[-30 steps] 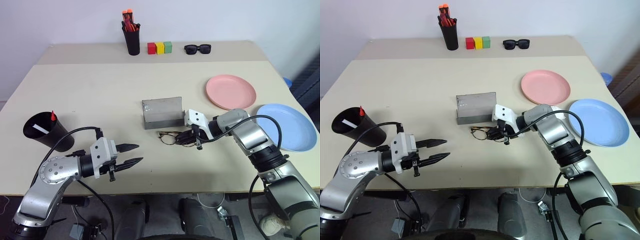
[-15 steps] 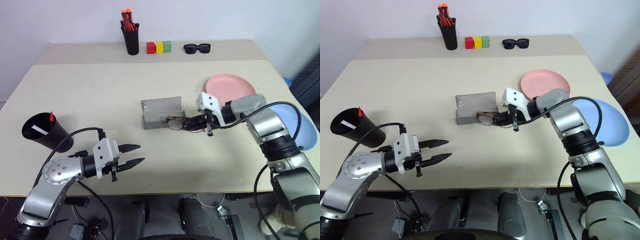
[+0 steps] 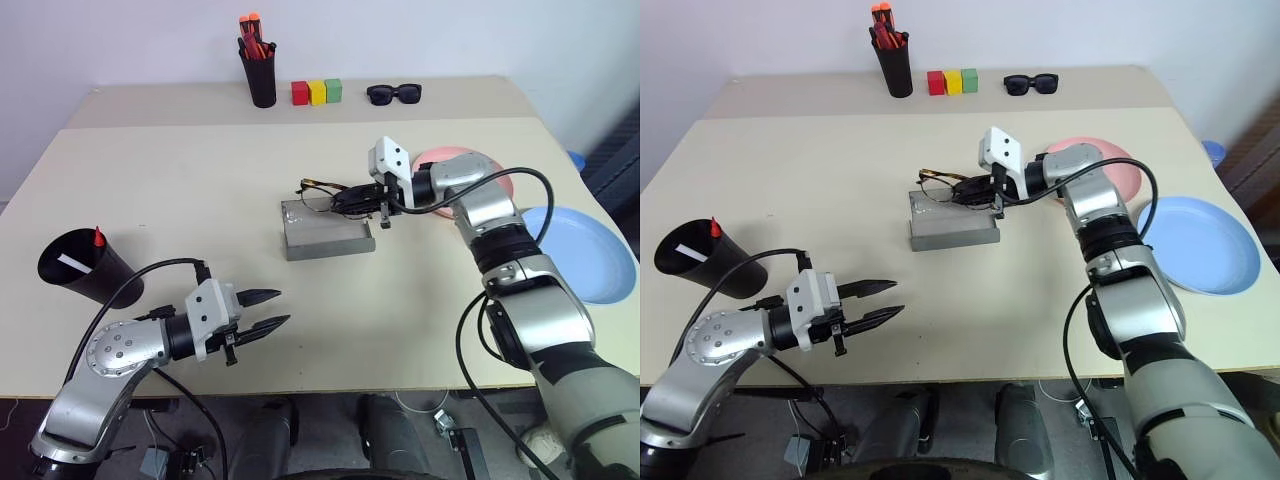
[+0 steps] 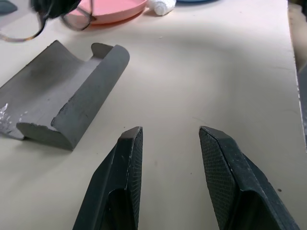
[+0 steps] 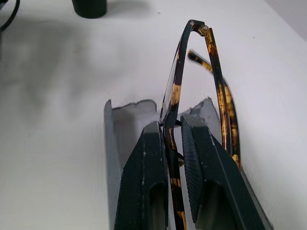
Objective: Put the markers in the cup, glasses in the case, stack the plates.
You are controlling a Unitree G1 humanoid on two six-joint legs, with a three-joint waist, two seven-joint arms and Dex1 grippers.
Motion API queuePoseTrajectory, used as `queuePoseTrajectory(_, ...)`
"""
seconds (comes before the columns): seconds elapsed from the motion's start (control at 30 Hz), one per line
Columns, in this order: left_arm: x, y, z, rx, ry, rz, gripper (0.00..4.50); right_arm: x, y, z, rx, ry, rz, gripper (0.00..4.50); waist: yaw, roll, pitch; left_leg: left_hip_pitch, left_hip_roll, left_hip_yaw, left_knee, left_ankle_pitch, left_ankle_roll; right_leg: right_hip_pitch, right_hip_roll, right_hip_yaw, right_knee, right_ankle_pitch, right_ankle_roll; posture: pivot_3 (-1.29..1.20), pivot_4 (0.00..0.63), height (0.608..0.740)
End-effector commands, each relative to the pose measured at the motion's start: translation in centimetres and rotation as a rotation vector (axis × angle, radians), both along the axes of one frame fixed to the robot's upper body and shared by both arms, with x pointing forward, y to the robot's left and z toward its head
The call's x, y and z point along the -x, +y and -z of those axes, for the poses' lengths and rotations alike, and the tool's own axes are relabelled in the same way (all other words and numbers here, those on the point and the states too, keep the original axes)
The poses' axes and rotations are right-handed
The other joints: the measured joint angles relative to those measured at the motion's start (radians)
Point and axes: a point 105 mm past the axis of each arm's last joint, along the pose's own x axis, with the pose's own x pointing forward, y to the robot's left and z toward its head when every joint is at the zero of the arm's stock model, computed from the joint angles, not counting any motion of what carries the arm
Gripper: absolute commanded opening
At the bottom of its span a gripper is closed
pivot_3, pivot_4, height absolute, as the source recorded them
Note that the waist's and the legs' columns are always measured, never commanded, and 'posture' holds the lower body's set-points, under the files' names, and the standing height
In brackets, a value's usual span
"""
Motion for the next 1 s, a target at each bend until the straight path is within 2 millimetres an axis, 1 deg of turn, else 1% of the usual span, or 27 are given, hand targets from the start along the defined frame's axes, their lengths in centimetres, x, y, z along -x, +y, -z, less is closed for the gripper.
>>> queuePoseTrajectory(0.03,0.6,-0.1,-0.8,-0.002,-0.033,-0.013,1.87,-0.2,0.7,-0.6,0.011,-0.044,-0.03,0.01,0.0,0.0,0.0,0.0,0.0,0.0,0.0,0.0,0.0,0.0,0.0,0.0,0.0,0.0,0.0,0.0,0.15,0.74)
queuePoseTrajectory(0.1,0.8,0.0,-0.8,-0.003,-0.032,-0.021,1.87,-0.2,0.9,-0.3,0.016,-0.039,-0.042,0.01,0.0,0.0,0.0,0.0,0.0,0.0,0.0,0.0,0.0,0.0,0.0,0.0,0.0,0.0,0.0,0.0,0.15,0.74)
queuePoseTrajectory(0.2,1.1,0.2,-0.8,-0.007,-0.032,-0.042,1.87,0.2,1.2,0.9,0.058,-0.013,-0.072,0.01,-0.001,0.001,0.0,0.0,0.0,0.0,0.0,0.0,0.0,0.0,0.001,0.0,0.001,0.0,0.0,0.0,0.15,0.74)
queuePoseTrajectory(0.3,1.2,0.3,-0.8,-0.009,-0.033,-0.052,1.87,0.2,1.4,1.5,0.076,-0.004,-0.072,0.01,-0.001,0.001,0.0,0.0,0.0,0.0,0.0,0.0,-0.001,0.0,0.001,0.0,0.001,0.0,-0.001,0.0,0.15,0.74)
queuePoseTrajectory(0.6,1.3,0.3,-0.9,-0.008,-0.036,-0.064,1.87,0.2,0.9,3.2,0.147,0.035,-0.062,0.01,-0.006,0.001,0.0,0.0,0.0,0.0,0.001,0.001,-0.001,0.0,0.001,0.0,0.002,0.001,-0.001,0.0,0.15,0.74)
queuePoseTrajectory(0.67,1.3,0.3,-0.9,-0.008,-0.037,-0.067,1.87,0.2,0.5,3.8,0.166,0.058,-0.049,0.93,-0.013,0.001,0.0,0.0,0.0,0.0,0.001,0.001,-0.001,0.0,0.001,0.0,0.002,0.001,-0.001,0.0,0.15,0.74)
queuePoseTrajectory(0.7,1.2,0.3,-0.9,-0.008,-0.038,-0.067,1.87,0.1,0.4,3.9,0.17,0.064,-0.044,1.31,-0.015,0.001,0.0,0.0,0.0,-0.001,0.001,0.001,-0.001,0.0,0.001,0.0,0.002,0.001,-0.001,0.0,0.15,0.74)
queuePoseTrajectory(0.73,1.2,0.3,-0.9,-0.007,-0.038,-0.068,1.87,0.1,0.4,4.0,0.169,0.065,-0.034,1.87,-0.018,0.001,0.0,0.0,0.0,-0.001,0.001,0.001,-0.001,0.0,0.001,0.0,0.002,0.001,-0.001,0.0,0.15,0.74)
queuePoseTrajectory(0.77,1.2,0.3,-1.0,-0.006,-0.039,-0.069,1.87,0.0,0.3,4.1,0.167,0.074,-0.025,2.3,-0.021,0.001,0.0,0.0,0.0,-0.001,0.001,0.001,-0.001,0.0,0.001,0.0,0.002,0.001,-0.001,0.0,0.15,0.74)
queuePoseTrajectory(0.83,1.2,0.3,-1.1,-0.004,-0.042,-0.071,1.87,-0.2,0.1,4.3,0.164,0.074,-0.005,3.4,-0.023,0.001,0.0,0.0,0.0,-0.001,0.001,0.001,-0.001,0.0,0.001,0.0,0.002,0.001,-0.001,0.0,0.15,0.74)
queuePoseTrajectory(0.9,1.1,0.4,-1.1,-0.002,-0.043,-0.075,1.87,-0.2,0.0,4.4,0.16,0.073,0.002,4.3,-0.026,0.001,0.0,0.001,0.0,0.0,0.001,0.001,-0.001,0.0,0.002,0.0,0.003,0.001,-0.001,0.0,0.15,0.74)
queuePoseTrajectory(0.93,1.0,0.4,-1.1,0.004,-0.043,-0.08,1.87,-0.5,0.1,4.2,0.141,0.052,0.022,4.43,-0.027,0.001,0.0,0.001,0.0,0.0,0.001,0.001,-0.001,0.0,0.002,0.001,0.003,0.001,-0.001,0.0,0.15,0.74)
queuePoseTrajectory(1.0,0.7,0.5,-1.5,0.029,-0.045,-0.099,1.87,-0.8,0.0,3.7,0.112,0.055,0.047,4.43,-0.026,0.001,0.001,0.001,0.0,0.0,0.001,0.001,-0.001,0.0,0.002,0.001,0.003,0.001,-0.001,0.0,0.15,0.74)
